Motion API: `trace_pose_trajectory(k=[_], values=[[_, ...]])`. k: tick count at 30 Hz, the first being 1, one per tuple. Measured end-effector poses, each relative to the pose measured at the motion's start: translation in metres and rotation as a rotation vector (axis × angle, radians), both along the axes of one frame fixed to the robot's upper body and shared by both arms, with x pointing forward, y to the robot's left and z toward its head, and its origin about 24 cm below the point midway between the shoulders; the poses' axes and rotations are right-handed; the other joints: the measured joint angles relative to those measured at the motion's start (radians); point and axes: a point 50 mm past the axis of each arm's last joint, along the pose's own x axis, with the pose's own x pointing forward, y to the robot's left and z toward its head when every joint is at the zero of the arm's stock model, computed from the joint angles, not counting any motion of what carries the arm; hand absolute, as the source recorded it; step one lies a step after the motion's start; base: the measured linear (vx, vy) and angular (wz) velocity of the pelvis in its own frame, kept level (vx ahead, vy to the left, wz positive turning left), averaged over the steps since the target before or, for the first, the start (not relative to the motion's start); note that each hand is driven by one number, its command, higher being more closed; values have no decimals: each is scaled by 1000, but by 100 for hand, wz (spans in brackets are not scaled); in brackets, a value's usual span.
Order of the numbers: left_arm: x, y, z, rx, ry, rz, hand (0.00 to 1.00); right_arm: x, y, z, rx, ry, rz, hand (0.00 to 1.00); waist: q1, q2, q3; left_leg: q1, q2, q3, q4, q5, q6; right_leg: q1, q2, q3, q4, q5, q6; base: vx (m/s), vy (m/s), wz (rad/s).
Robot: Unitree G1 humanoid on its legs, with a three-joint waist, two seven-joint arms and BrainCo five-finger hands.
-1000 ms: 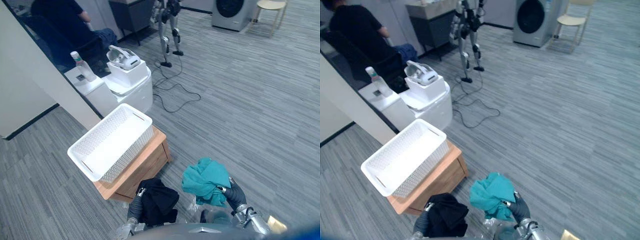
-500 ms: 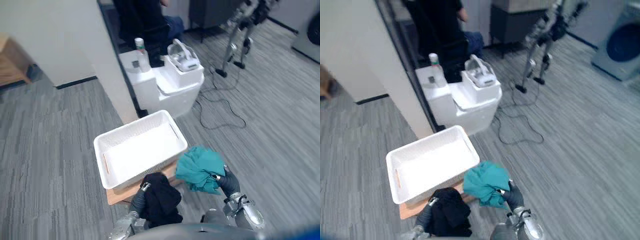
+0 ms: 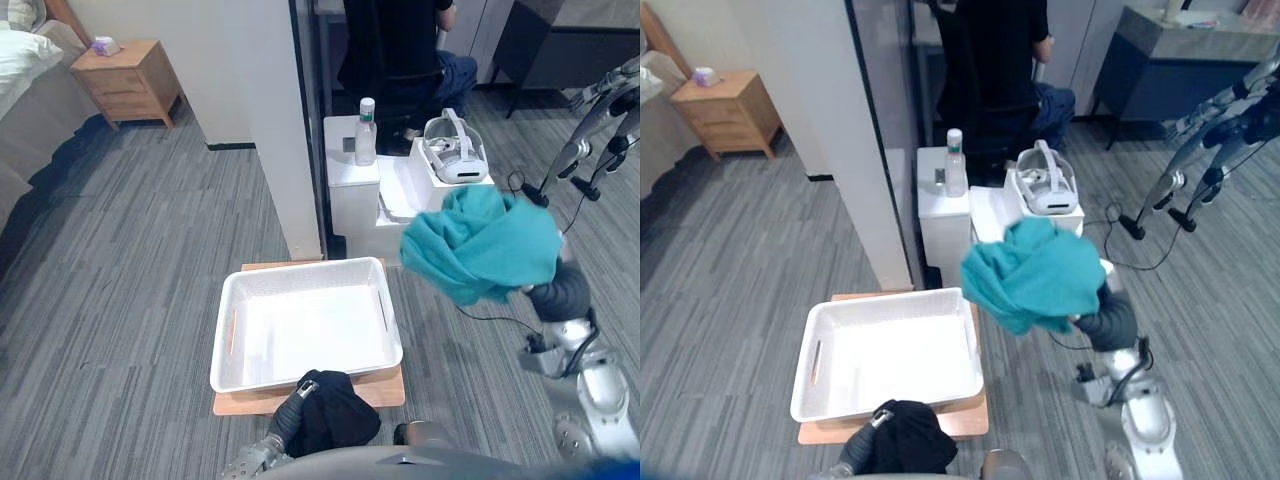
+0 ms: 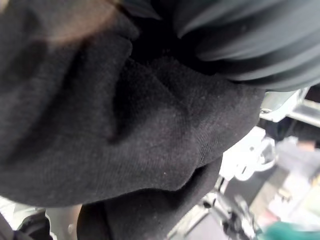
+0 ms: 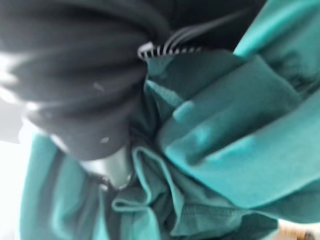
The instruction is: Tidy the bed and pick cloth on bed and put in laundry
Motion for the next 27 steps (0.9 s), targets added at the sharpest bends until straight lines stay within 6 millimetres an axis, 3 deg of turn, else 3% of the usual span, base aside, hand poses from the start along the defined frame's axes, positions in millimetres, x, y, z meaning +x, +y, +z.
trace_pose_trajectory(k=[4, 8, 11, 14, 19, 22, 25, 27], values=[[2, -9, -2, 6, -4, -72, 100, 14, 14, 10, -32, 20, 91, 100, 3, -12, 0, 18, -23, -1, -64, 32, 3, 16, -23, -18, -26, 31, 10, -45, 64, 25], [-5, -8, -8, 21, 34, -93, 100, 20, 34, 8, -52, 55, 190, 100, 28, -15, -1, 27, -33, 1, -88, 32, 3, 32, -31, -19, -52, 47, 24, -62, 57, 12], [-6, -4, -13, 38, 59, -89, 100, 30, 64, 10, -87, 83, 322, 100, 30, -15, 0, 17, -38, 1, -96, 35, 7, 45, -33, -22, -97, 77, 31, -94, 34, 7], [-4, -1, -17, 50, 75, -86, 100, 41, 86, -3, -134, 177, 370, 100, 46, -19, -2, 17, -43, -5, -106, 44, 21, 74, -36, -39, -147, 93, 32, -107, 14, 15], [-3, 0, -19, 55, 93, -72, 100, 64, 102, -46, -186, 424, 293, 100, 63, -28, -5, -16, -57, -53, -142, 81, 31, 82, -52, -81, -198, 124, 34, -107, -6, 29], [8, 5, -16, 70, 81, -49, 100, 87, 102, -69, -220, 528, 160, 100, 90, -23, 42, -45, -69, -73, -162, 107, 29, 54, -66, -104, -192, 134, 32, -97, 4, 25], [25, 12, -11, 85, 40, -24, 100, 113, 96, -66, -253, 519, 26, 100, 99, -18, 121, -131, -80, -84, -159, 134, 31, -23, -90, -130, -165, 142, 28, -106, 4, 37], [40, 13, -4, 89, -8, -13, 100, 130, 84, -57, -259, 487, -67, 100, 105, 3, 196, -173, -87, -84, -146, 146, 35, -54, -101, -139, -153, 147, 30, -79, 8, 32]])
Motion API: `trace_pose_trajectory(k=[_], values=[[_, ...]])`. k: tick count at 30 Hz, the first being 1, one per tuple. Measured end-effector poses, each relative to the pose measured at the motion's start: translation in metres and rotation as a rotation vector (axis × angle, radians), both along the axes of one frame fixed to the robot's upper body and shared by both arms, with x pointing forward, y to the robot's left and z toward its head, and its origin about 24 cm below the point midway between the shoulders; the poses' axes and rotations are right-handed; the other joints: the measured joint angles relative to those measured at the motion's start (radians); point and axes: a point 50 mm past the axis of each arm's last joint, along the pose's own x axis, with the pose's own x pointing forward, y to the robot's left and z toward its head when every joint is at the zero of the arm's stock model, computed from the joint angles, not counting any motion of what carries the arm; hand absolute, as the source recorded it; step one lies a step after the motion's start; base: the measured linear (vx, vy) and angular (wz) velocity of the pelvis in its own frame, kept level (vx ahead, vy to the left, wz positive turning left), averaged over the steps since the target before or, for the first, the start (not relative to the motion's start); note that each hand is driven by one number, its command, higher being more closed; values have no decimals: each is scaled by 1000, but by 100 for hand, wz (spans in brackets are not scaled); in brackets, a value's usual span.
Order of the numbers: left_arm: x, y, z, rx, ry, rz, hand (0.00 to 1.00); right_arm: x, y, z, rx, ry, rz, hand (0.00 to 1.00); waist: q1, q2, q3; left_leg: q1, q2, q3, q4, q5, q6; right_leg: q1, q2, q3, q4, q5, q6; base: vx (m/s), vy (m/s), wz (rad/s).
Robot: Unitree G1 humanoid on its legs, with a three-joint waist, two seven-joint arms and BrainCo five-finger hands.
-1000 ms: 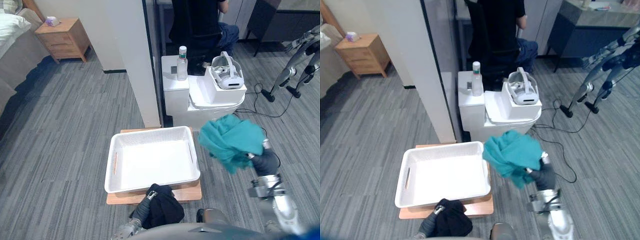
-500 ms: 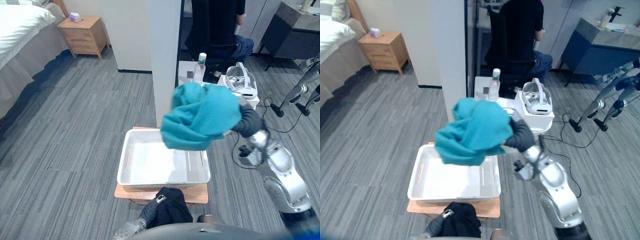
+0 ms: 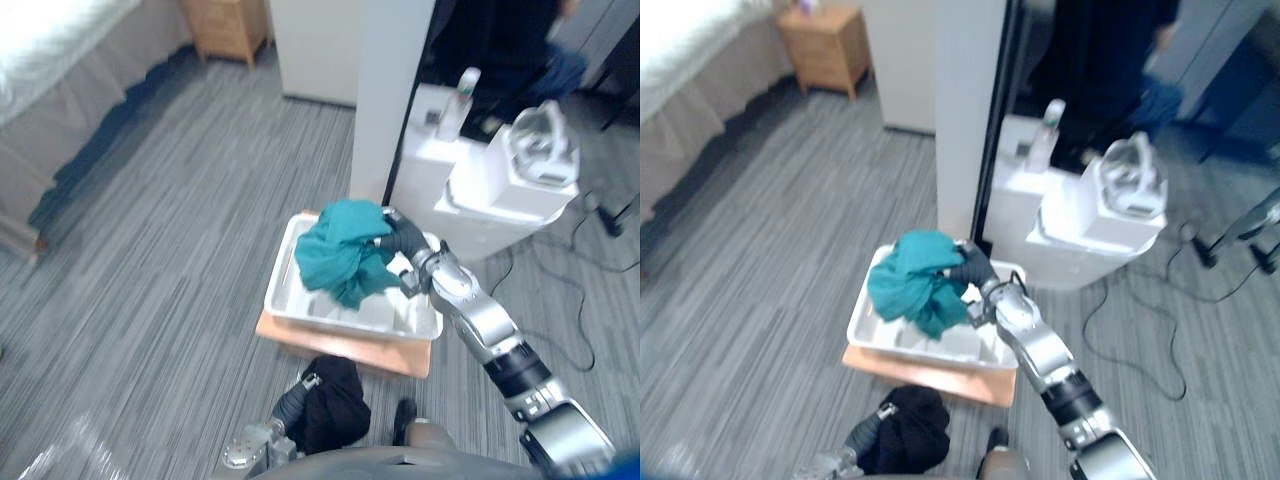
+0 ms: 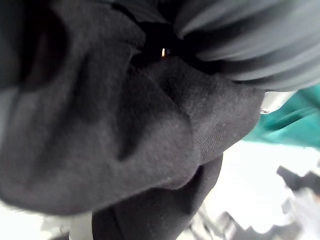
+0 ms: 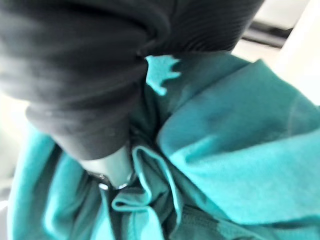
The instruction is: Tidy the bed and pick cloth on bed and put in laundry
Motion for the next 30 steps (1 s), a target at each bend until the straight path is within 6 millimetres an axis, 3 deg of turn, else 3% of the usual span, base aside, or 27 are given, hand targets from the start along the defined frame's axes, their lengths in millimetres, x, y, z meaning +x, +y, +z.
trace_pose_trajectory(k=[3, 5, 6, 10, 14, 18, 24, 26, 30], values=[[16, 1, 11, -9, -70, 27, 100, 25, -23, 23, -34, -86, -130, 100, -3, 40, 85, -79, -9, 13, 53, 14, 8, -48, -18, -18, 3, 15, 3, -4, 56, 30], [24, 4, 18, -11, -111, 51, 100, 34, -36, 39, -51, -142, -187, 100, -1, 49, 122, -104, -6, 49, 78, 14, 8, -62, -18, -17, 0, 32, -5, 52, 58, 11], [28, 3, 20, -12, -129, 60, 100, 37, -46, 44, -54, -165, -223, 0, -1, 56, 134, -120, -5, 59, 94, 12, 8, -68, -19, -17, -2, 43, -10, 33, 50, 4], [34, 6, 23, -15, -145, 128, 100, 36, -66, 41, -112, -196, -280, 0, -1, 71, 147, -145, -6, 85, 113, 10, 12, -93, -19, 14, -10, 75, -21, 52, 63, -10], [42, 24, 28, 3, -180, 271, 100, 15, -75, -8, -181, -111, -323, 0, -5, 75, 149, -141, -16, 107, 149, 6, 17, -89, -33, 39, 1, 78, -18, 54, 51, -12], [55, 44, 43, -4, -251, 406, 100, -5, -68, -44, -235, -46, -338, 0, -20, 75, 149, -117, -14, 108, 168, 6, 17, -57, -35, 39, 2, 77, -19, 8, 4, -2], [69, 75, 95, -45, -471, 600, 100, -36, -66, -62, -310, -96, -366, 0, -22, 73, 142, -63, 4, 108, 161, -24, 16, -3, -14, 37, -10, 63, -23, -57, -18, -4], [67, 89, 114, -97, -549, 673, 100, -54, -69, -79, -370, -73, -388, 0, -19, 63, 98, -35, 1, 103, 116, -51, 37, 23, -9, 28, -42, 30, 7, -71, -14, 4], [53, 106, 146, -96, -684, 731, 100, -86, -72, -108, -388, 28, -443, 0, -18, 53, 4, 19, 1, 102, 71, -46, 33, 88, 1, 9, -93, 30, 7, -23, -9, 0]])
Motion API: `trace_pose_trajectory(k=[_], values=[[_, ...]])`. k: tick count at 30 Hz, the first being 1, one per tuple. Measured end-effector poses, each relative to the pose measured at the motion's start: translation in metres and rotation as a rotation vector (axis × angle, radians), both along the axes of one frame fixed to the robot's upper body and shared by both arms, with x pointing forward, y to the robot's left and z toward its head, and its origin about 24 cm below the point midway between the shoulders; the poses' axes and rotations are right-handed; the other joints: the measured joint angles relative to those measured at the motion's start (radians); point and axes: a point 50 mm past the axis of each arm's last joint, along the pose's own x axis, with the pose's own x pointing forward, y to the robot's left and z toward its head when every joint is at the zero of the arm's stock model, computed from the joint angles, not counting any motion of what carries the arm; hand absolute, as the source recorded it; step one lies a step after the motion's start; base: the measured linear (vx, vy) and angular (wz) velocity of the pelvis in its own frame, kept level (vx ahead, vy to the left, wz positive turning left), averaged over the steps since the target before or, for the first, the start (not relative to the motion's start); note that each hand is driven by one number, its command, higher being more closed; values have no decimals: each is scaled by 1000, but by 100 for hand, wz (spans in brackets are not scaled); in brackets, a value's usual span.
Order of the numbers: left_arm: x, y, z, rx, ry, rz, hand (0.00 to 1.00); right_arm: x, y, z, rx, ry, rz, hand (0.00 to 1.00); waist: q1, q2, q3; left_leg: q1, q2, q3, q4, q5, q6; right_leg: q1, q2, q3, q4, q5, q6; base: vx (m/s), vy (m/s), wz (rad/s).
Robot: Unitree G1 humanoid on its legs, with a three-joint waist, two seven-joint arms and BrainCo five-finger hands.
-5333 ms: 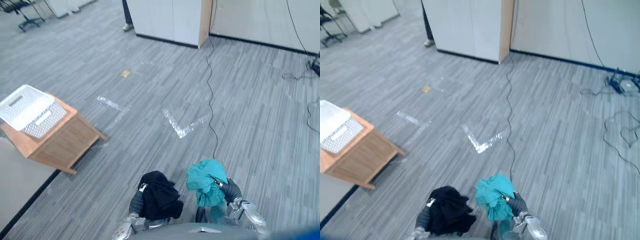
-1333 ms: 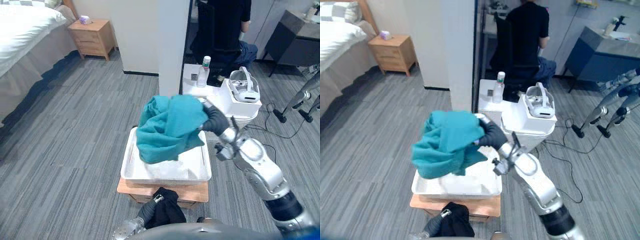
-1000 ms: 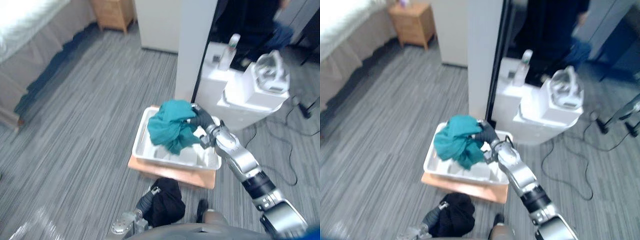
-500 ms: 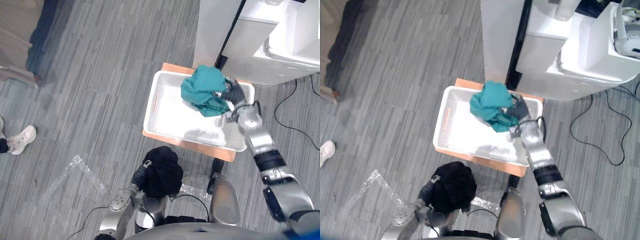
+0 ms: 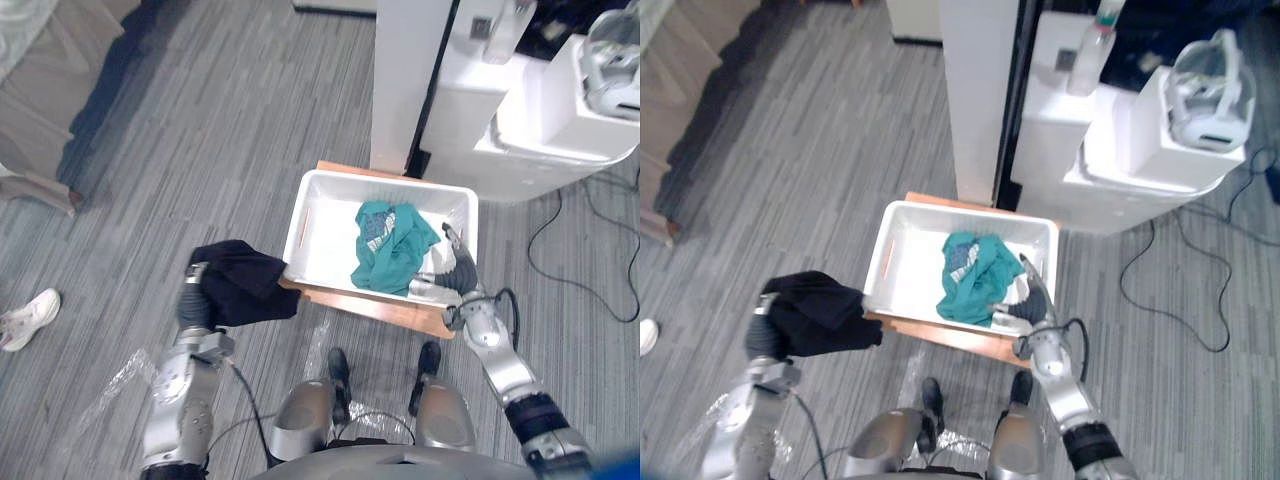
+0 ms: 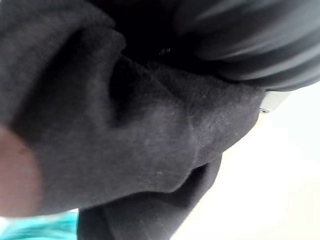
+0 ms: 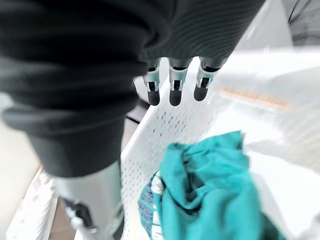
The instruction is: Tidy the bed and pick cloth on bed and put in laundry
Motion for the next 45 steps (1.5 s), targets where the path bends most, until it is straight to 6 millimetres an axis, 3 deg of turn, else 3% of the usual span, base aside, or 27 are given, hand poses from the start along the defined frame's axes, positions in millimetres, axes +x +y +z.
trace_pose_trajectory(k=[3, 6, 11, 14, 18, 23, 27, 34, 36, 39, 40, 43, 45], values=[[-10, 12, 38, 85, -157, 39, 100, -22, -11, -9, -3, 35, -81, 0, -2, -7, -78, 40, 2, 2, -37, 0, -13, 44, 11, 0, -33, 1, 2, 26, 7, -2], [-14, 22, 77, 192, -323, 79, 100, -32, -27, -5, 12, 10, -202, 0, -8, -20, -122, 67, 7, 8, -49, 11, -11, 72, 20, 1, -59, 7, 8, 68, 4, -3], [-2, 25, 131, 403, -539, 74, 100, -40, -54, 9, 11, -56, -339, 0, -20, -35, -155, 92, 19, 35, -52, 8, -18, 90, 39, 24, -92, 35, 1, 43, -2, -12], [5, 19, 147, 491, -614, 62, 100, -46, -70, 15, 43, -84, -421, 0, -54, -43, -171, 107, 21, 56, -54, 2, -26, 98, 43, 45, -101, 38, 2, -24, -2, -25], [15, 2, 147, 590, -615, 11, 100, -64, -79, 4, 89, -35, -490, 0, -78, -48, -186, 131, 31, 100, -58, -6, -37, 101, 58, 90, -102, 39, 1, -36, -20, -37], [36, -24, 108, 703, -464, -98, 100, -100, -77, -25, 160, 109, -544, 0, -123, -35, -213, 178, 42, 176, -82, -12, -46, 99, 82, 164, -102, 40, -1, -42, -23, -39], [45, -43, 81, 748, -376, -159, 100, -126, -77, -42, 216, 195, -575, 0, -151, -43, -226, 193, 57, 214, -85, -20, -57, 96, 97, 193, -100, 39, -7, -47, -37, -26], [53, -65, 42, 688, -247, -258, 100, -155, -77, -60, 258, 281, -586, 0, -172, -37, -247, 210, 80, 261, -76, -31, -76, 88, 125, 225, -89, 33, -18, 5, -46, -20], [52, -72, 20, 688, -144, -307, 100, -159, -75, -64, 268, 298, -579, 0, -170, -36, -249, 210, 86, 283, -68, -37, -85, 78, 132, 243, -82, 31, -21, -17, -45, -21], [50, -76, -11, 761, 2, -335, 100, -165, -75, -70, 272, 329, -582, 0, -172, -34, -253, 210, 91, 307, -67, -44, -93, 64, 138, 254, -75, 27, -26, -21, -40, -21], [48, -76, -31, 812, 98, -340, 100, -168, -74, -74, 283, 351, -581, 0, -172, -32, -252, 209, 95, 315, -66, -51, -103, 57, 142, 264, -69, 24, -28, -28, -46, -25], [39, -63, -76, 912, 351, -283, 100, -173, -66, -85, 320, 396, -568, 0, -179, -28, -253, 176, 102, 343, -54, -62, -107, -3, 151, 286, -27, 9, -34, -21, -46, -23], [39, -51, -86, 939, 427, -228, 100, -169, -64, -89, 349, 401, -569, 0, -179, -32, -242, 131, 102, 352, -39, -64, -106, -57, 150, 297, -4, 6, -35, -7, -42, -11]])
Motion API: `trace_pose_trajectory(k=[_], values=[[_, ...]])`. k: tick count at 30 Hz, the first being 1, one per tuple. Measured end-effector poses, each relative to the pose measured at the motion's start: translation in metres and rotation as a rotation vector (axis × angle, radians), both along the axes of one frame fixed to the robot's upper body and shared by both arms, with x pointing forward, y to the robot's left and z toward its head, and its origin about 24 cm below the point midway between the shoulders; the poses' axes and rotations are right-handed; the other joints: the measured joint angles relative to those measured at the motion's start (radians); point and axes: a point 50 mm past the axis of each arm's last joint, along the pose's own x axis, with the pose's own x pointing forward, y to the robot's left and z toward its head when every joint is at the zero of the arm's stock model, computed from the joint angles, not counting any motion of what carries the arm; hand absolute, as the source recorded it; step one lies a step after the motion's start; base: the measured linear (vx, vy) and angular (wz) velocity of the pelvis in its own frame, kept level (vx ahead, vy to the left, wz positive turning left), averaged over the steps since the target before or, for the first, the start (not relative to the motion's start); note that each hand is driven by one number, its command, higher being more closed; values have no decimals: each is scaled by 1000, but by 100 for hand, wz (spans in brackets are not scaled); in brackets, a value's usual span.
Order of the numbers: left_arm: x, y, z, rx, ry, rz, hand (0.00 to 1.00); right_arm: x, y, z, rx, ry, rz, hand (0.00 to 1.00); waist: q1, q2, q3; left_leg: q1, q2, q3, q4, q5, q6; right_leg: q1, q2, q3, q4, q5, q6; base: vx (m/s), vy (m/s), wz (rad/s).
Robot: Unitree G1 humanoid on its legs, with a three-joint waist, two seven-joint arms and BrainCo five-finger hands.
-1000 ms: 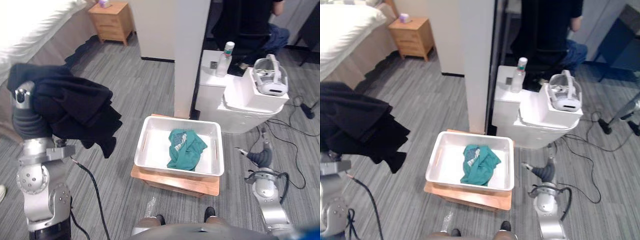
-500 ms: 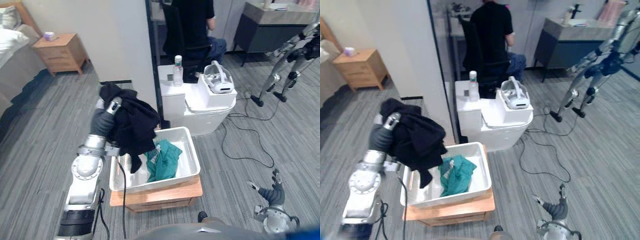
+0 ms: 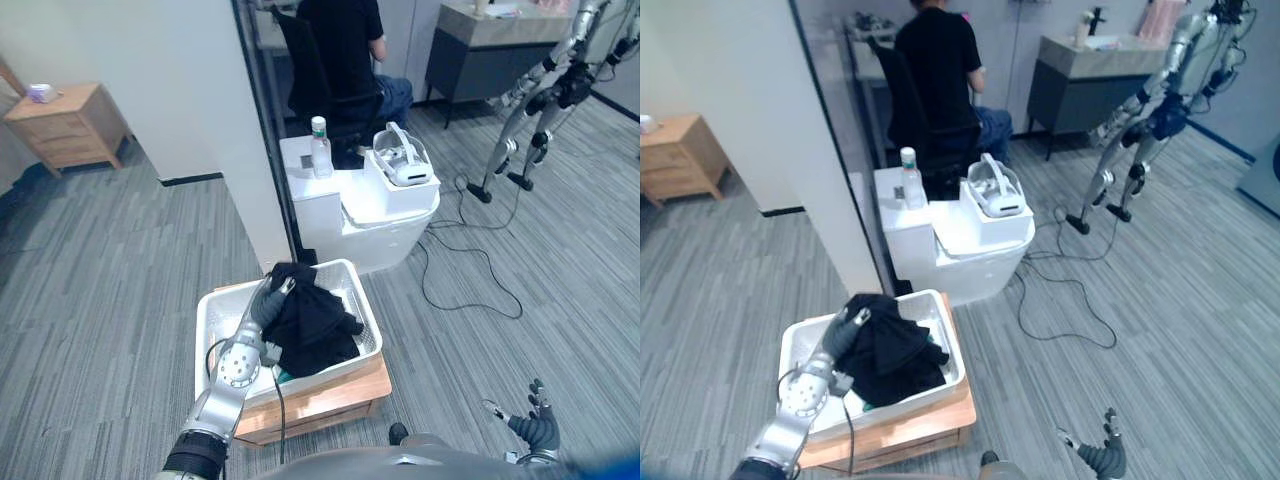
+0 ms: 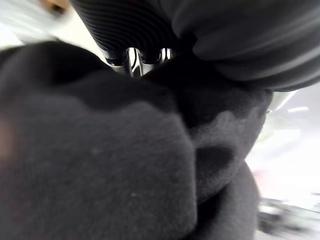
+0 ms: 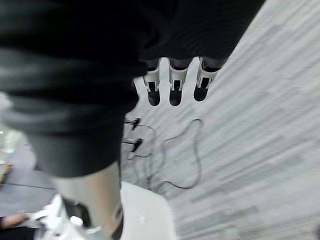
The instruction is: Tidy the bed and pick cloth on bed and put in laundry
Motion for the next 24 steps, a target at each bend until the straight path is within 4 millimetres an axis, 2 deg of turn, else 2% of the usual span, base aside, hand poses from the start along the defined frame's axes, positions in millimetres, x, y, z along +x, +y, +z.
trace_pose_trajectory(k=[1, 6, 11, 16, 22, 24], values=[[4, 9, 0, 57, -4, 28, 0, 1, 0, -3, 23, 2, -15, 0, 1, -4, 13, -30, 0, 4, 13, 1, 2, -31, -1, 6, 13, 0, 0, -3, -34, -7], [40, 29, 22, 135, -108, 142, 0, 29, -2, 3, 55, -98, -3, 0, 1, -3, 94, -108, 3, 17, 59, 9, 13, -111, -9, 10, 48, 1, -1, 4, -20, 3], [51, 32, 36, 137, -190, 239, 0, 42, -2, 8, 70, -158, 35, 0, 4, -3, 126, -122, 15, 42, 74, 7, 8, -123, -5, 11, 55, 1, -1, 0, 0, 0], [46, 36, 52, -20, -316, 297, 0, 40, 4, 7, 92, -159, 77, 0, 8, -3, 126, -99, 17, 37, 73, 6, 8, -100, -4, 6, 60, -1, -3, 10, -5, 5], [16, 26, 63, -231, -383, 212, 0, 13, 16, -13, 127, -32, 74, 0, 17, -1, 105, -8, 25, -27, 51, 6, 8, 27, -11, -72, 51, -32, -10, 5, -23, 34], [6, 30, 58, -303, -351, 224, 0, 9, 18, -17, 132, -5, 74, 0, 29, 3, 80, -7, 24, -39, 45, 11, 11, 38, -12, -82, 39, -32, -10, -29, -34, 20]])
